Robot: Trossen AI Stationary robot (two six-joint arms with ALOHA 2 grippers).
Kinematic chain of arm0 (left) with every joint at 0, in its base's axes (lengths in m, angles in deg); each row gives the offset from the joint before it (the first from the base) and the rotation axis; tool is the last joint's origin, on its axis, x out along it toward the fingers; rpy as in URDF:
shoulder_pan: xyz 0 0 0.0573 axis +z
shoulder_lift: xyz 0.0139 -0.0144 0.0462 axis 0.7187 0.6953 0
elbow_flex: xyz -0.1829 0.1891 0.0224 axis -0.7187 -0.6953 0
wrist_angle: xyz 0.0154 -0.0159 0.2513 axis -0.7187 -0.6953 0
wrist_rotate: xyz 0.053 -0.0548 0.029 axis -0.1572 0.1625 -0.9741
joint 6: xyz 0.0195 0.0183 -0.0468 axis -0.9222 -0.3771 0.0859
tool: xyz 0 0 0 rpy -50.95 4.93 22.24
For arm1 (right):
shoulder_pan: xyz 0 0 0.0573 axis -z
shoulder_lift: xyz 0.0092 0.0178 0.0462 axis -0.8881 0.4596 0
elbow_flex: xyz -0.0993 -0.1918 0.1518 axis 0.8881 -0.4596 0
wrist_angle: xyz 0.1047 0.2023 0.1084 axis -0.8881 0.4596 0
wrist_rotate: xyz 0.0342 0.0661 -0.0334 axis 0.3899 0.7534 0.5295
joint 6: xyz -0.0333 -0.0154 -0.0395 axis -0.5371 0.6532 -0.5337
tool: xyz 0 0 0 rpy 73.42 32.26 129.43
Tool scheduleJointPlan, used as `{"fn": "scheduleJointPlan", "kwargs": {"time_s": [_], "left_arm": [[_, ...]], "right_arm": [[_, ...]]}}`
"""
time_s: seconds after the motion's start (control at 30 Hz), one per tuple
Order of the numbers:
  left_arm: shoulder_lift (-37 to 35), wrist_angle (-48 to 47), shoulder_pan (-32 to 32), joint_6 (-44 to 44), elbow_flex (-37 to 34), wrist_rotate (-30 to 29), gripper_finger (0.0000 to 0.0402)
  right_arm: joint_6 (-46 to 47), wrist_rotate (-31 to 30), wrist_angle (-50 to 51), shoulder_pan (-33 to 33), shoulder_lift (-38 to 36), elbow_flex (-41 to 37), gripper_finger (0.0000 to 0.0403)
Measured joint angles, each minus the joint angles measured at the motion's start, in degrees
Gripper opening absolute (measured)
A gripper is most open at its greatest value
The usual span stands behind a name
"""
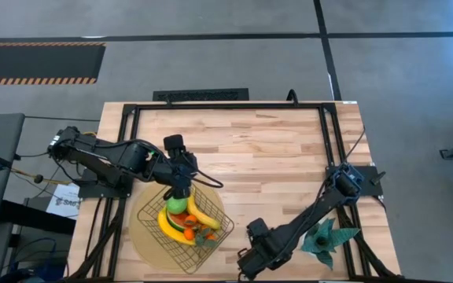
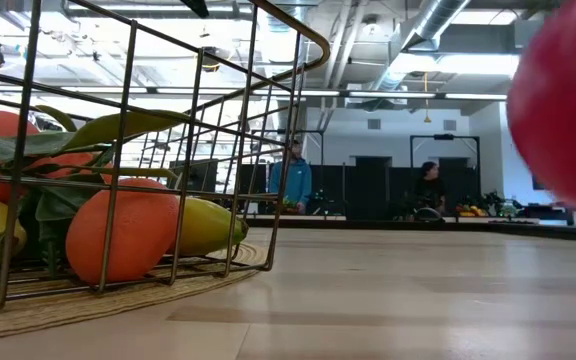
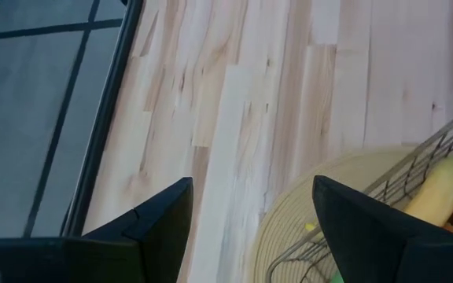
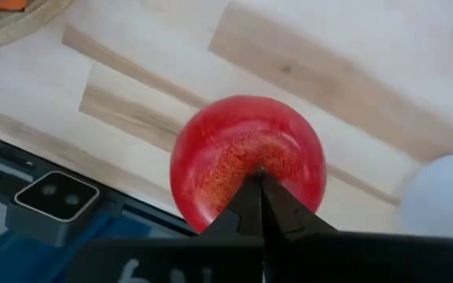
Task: Build produce basket
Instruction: Put the red apple into the gold wire basket
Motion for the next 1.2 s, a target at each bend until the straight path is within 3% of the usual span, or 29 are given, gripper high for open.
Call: {"fn": "scheduleJointPlan", "kwargs": {"time_s": [0.17, 0.4, 0.53, 0.73, 0.87, 1.0, 1.2], "left_arm": [[0.0, 0.7, 0.0, 0.4, 0.0, 0.0, 0.0249], [0.0, 1.0, 0.0, 2.0, 0.0, -0.2, 0.0249], [0.0, 0.7, 0.0, 3.6, 0.0, -0.2, 0.0249], [0.0, 0.5, 0.0, 3.7, 0.0, -0.4, 0.0249], [0.0, 0.3, 0.0, 3.7, 0.0, -1.5, 0.0249], [-0.2, 0.4, 0.0, 4.0, 0.1, -2.2, 0.0249], [-0.3, -0.3, 0.0, 4.0, 0.1, -2.5, 0.0249]], "right_arm": [[-2.5, -3.0, 10.6, 0.4, 0.0, 7.7, 0.0001], [-12.6, -16.8, 10.7, 3.0, -3.0, 13.1, 0.0001], [-22.3, -20.4, 10.3, 6.2, -5.6, 13.3, 0.0001], [-36.5, -20.6, 8.6, 11.7, -7.9, 13.3, 0.0000], [-46.5, -19.6, 0.4, 14.7, -8.3, 13.2, 0.0000], [-56.6, -14.3, -10.7, 16.6, -8.0, 13.2, 0.0000], [-60.4, -11.9, -18.6, 17.2, -8.0, 12.2, 0.0000]]}}
